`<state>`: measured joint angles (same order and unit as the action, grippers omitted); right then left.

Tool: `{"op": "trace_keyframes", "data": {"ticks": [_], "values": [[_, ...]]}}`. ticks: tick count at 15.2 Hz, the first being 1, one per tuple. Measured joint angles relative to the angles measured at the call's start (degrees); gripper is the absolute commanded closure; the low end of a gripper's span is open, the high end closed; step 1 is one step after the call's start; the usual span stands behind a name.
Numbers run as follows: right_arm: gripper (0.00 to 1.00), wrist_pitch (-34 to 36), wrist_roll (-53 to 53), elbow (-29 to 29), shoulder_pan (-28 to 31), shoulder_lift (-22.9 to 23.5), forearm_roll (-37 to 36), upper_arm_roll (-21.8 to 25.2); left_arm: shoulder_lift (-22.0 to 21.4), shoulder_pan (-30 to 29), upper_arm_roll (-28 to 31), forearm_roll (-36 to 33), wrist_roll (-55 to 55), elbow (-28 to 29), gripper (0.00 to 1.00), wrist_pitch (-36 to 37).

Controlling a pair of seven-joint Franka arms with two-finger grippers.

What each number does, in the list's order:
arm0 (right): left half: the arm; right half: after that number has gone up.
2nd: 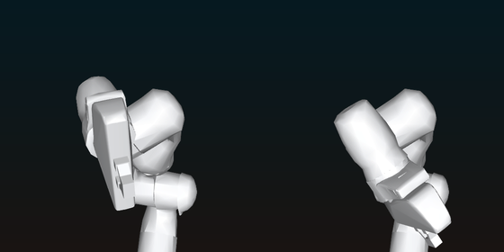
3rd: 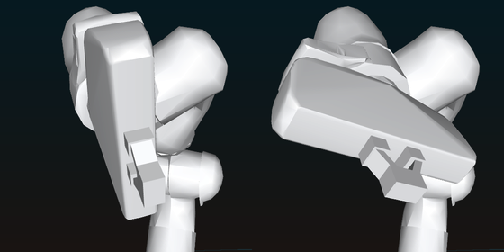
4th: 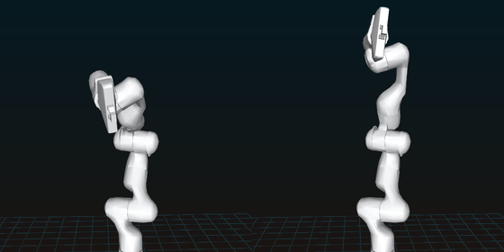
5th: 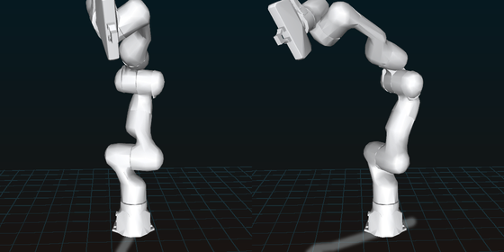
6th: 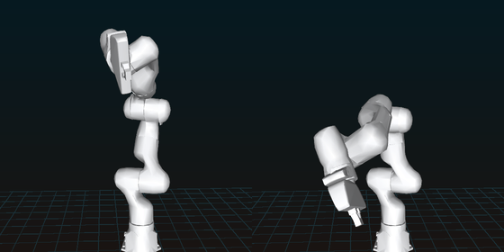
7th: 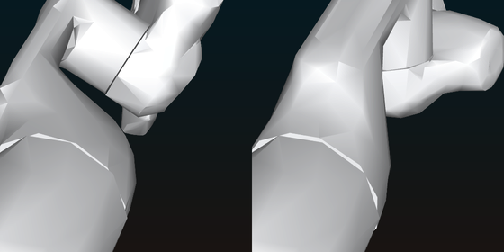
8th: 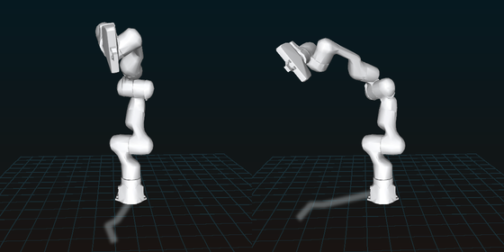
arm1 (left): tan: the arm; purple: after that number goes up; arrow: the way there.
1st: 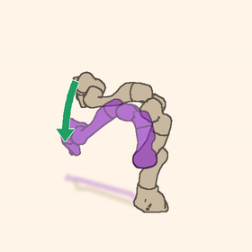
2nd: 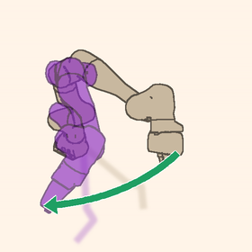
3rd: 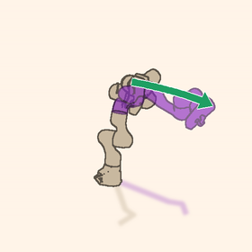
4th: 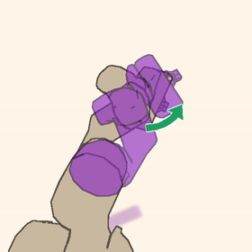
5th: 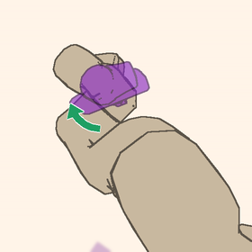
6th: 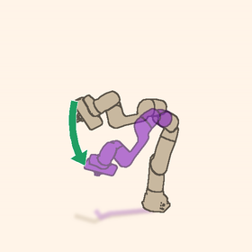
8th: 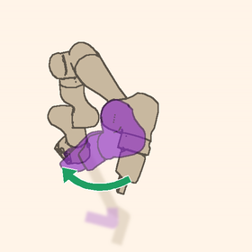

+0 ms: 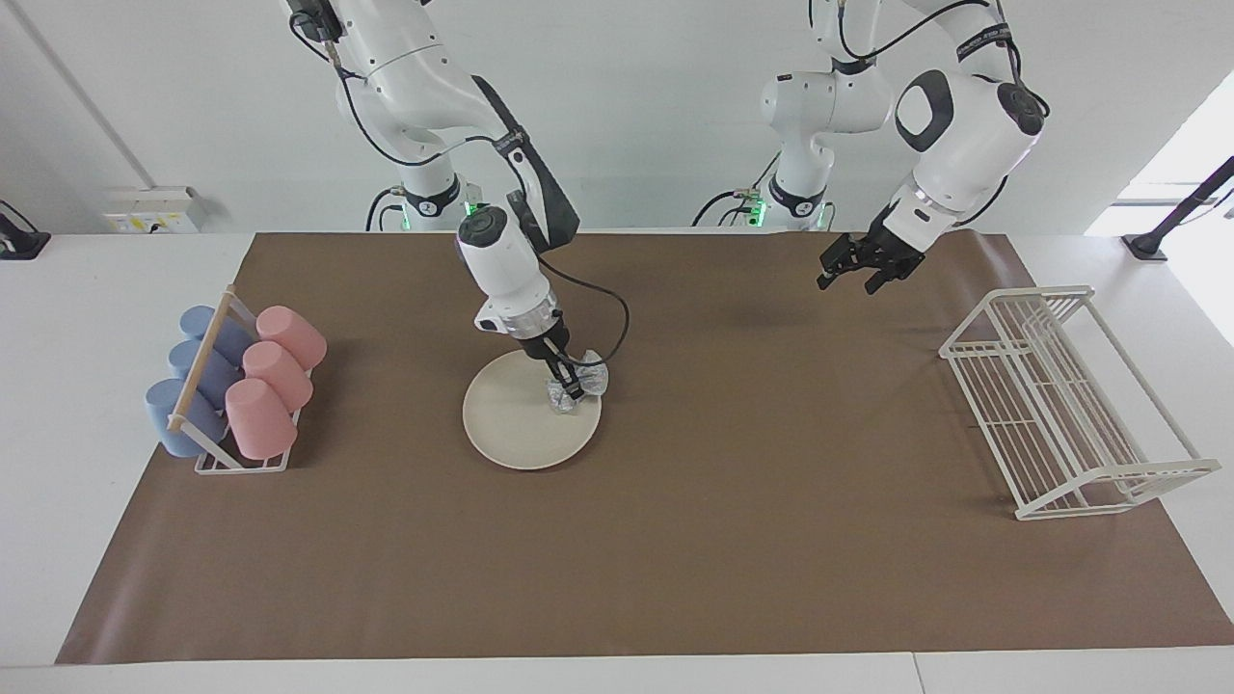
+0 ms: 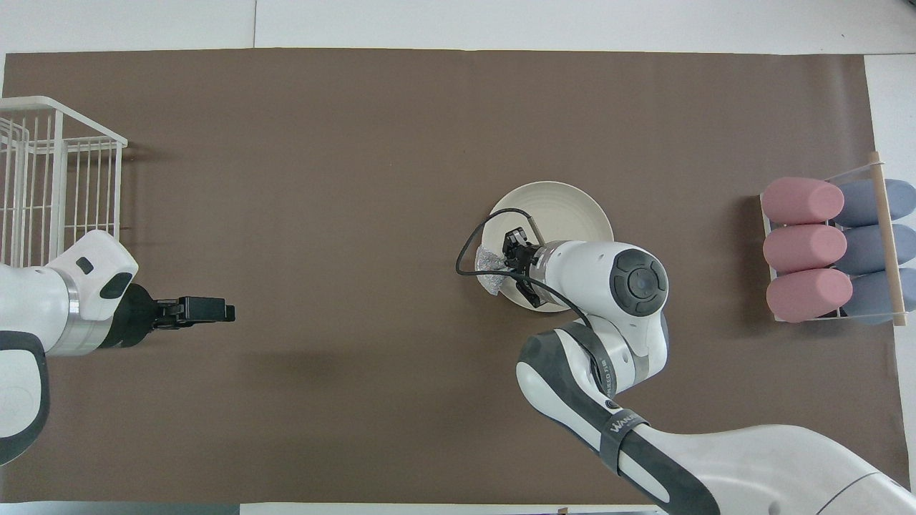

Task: Wipe plate with sponge
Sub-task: 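Rub the scrubber around the plate surface with the right gripper, then bring the scrubber toward the left gripper with the right gripper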

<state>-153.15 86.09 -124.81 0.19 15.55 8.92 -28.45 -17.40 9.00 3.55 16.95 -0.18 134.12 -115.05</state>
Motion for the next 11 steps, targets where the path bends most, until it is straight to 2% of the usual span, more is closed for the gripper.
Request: {"op": "trace_keyframes", "data": {"ticks": [3,5,8,11], "values": [[1.0,14.26,1.73,6.64,0.01,-4.75,-0.02,0.03,0.05,0.0,0.0,0.18,-0.69,-0.14,0.0,-0.03],[1.0,25.04,3.95,11.92,0.01,-8.95,-0.02,-0.02,0.05,0.01,-0.15,3.84,-1.6,-0.39,0.0,-0.03],[1.0,42.36,8.6,21.77,-0.05,-13.86,-0.03,-0.3,0.05,0.03,-0.42,16.94,-1.79,-0.43,0.0,-0.01],[1.0,53.5,13.32,28.87,-1.08,-16.47,-0.03,-0.41,0.03,0.29,-0.6,31.17,-1.78,-0.47,0.0,0.05]]}}
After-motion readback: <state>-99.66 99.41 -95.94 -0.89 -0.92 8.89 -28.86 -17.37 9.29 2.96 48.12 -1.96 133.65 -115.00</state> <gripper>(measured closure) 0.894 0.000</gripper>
